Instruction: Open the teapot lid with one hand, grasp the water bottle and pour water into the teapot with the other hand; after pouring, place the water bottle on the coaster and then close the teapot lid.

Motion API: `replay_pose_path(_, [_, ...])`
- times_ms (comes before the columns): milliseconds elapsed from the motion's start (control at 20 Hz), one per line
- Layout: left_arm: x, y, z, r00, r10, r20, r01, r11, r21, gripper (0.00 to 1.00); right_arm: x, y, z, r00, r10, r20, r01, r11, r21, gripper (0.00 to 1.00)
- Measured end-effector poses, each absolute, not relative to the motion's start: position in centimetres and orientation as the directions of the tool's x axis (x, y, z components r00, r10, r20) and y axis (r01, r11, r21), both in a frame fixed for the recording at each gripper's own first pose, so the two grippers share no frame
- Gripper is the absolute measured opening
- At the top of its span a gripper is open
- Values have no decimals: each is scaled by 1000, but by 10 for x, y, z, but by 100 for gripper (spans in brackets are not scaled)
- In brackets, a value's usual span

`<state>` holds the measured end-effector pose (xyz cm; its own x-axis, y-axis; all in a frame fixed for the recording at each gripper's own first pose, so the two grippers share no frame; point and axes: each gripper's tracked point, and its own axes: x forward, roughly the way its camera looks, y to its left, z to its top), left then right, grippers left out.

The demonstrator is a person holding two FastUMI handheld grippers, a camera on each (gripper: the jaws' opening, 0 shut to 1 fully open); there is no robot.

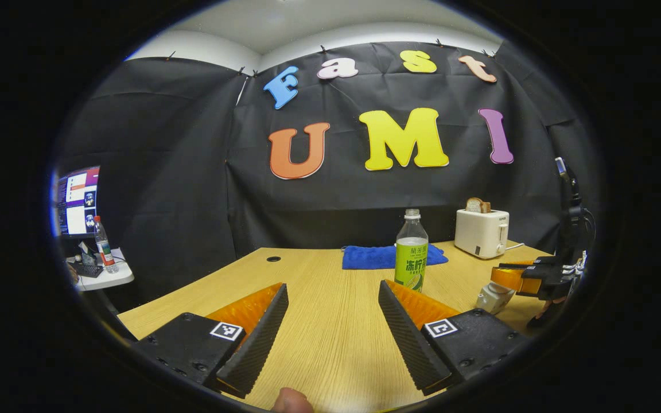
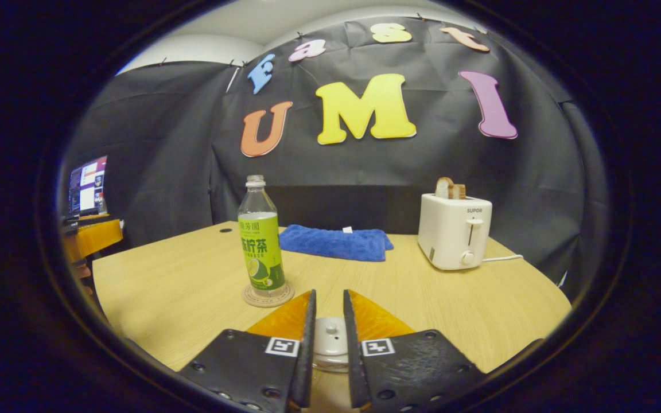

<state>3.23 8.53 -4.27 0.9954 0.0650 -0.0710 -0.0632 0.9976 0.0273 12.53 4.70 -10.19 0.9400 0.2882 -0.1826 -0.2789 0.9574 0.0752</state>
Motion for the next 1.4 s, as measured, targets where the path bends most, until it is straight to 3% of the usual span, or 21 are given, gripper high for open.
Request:
replay_pose_path(50, [33,84,-42,996,67,-67,-65,997,32,99,124,43,-97,944,284,-170,-273,958,82,34])
replay_pose_path(200, [31,74,-37,997,60,-56,-59,998,34,99,116,27,-86,959,244,-142,-234,969,84,75])
replay_pose_path(300, [32,62,-33,998,47,-51,-45,999,29,99,109,6,-76,976,178,-122,-171,983,66,94])
replay_pose_path(350, [29,54,-30,998,37,-46,-36,999,26,99,104,-4,-70,983,147,-107,-141,988,58,97])
replay_pose_path(700, [17,-4,-14,999,-50,-15,50,999,-7,99,36,-41,-15,998,53,18,-53,999,11,98])
replay_pose_path(1050, [-18,-13,1,998,-49,29,50,999,-19,98,-40,-35,-6,997,-1,80,0,1000,16,98])
replay_pose_path(1400, [-36,-6,9,999,-35,35,36,999,-29,98,-56,-19,5,995,-17,103,17,1000,6,95])
